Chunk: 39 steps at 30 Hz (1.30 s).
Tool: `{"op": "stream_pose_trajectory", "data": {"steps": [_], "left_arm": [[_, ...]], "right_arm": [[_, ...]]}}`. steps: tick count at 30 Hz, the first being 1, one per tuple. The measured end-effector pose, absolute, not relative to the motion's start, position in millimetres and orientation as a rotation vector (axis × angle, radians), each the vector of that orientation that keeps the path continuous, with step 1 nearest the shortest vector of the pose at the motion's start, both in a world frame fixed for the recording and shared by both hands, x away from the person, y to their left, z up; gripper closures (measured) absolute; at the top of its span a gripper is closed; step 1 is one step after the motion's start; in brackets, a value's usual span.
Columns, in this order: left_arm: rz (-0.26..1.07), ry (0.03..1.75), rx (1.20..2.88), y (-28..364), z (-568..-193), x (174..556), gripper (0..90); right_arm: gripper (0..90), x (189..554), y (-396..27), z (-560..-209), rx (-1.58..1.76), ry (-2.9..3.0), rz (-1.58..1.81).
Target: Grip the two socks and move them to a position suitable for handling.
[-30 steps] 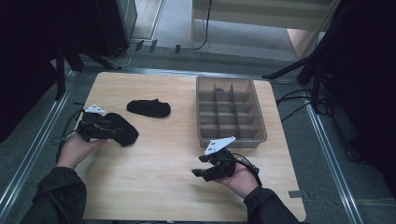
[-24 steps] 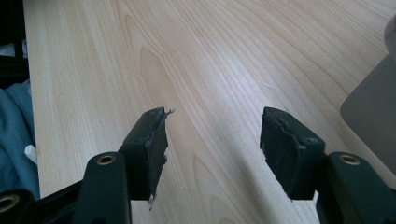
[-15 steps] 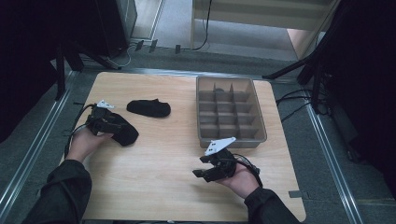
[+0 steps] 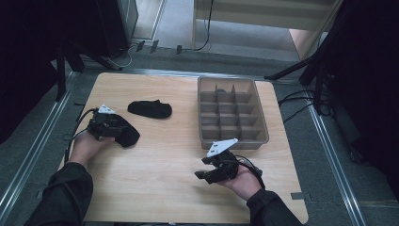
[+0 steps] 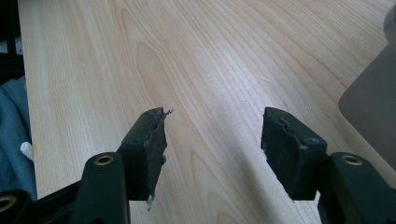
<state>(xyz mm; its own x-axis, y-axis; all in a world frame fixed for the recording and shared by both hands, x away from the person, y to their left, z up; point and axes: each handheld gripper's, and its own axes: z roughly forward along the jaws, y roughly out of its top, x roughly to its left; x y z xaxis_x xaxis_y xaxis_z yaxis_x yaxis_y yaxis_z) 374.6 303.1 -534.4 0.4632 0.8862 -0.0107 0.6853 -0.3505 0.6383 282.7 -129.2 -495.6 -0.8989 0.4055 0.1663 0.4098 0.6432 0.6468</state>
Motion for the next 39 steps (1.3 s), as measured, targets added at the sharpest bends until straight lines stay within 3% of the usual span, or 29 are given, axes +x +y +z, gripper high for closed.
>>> {"op": "stream_pose_trajectory", "data": {"steps": [7, 9, 15, 19, 30, 39], "left_arm": [[0.414, 1.295, 2.159, 301.0, -532.0, 372.8, 78.7], [0.378, 1.327, 2.147, 300.1, -530.6, 374.1, 81.7], [0.201, 1.432, 2.046, 303.5, -522.6, 379.3, 83.3], [0.166, 1.432, 2.008, 297.5, -503.7, 374.0, 83.2], [0.244, 1.417, 1.931, 276.7, -450.9, 339.3, 83.2], [0.266, 1.414, 1.945, 259.9, -442.8, 304.0, 83.1]], "right_arm": [[39.8, 282.5, -128.2, -496.9, -0.698, -2.853, -1.104], [39.7, 282.2, -128.0, -496.8, -0.696, -2.856, -1.103], [39.9, 282.6, -128.3, -495.7, -0.701, -2.846, -1.114], [40.0, 283.9, -129.1, -495.5, -0.702, -2.846, -1.12], [40.2, 283.1, -129.1, -494.5, -0.692, -2.852, -1.125], [40.5, 281.3, -124.8, -490.5, -0.678, -2.851, -1.158]]}}
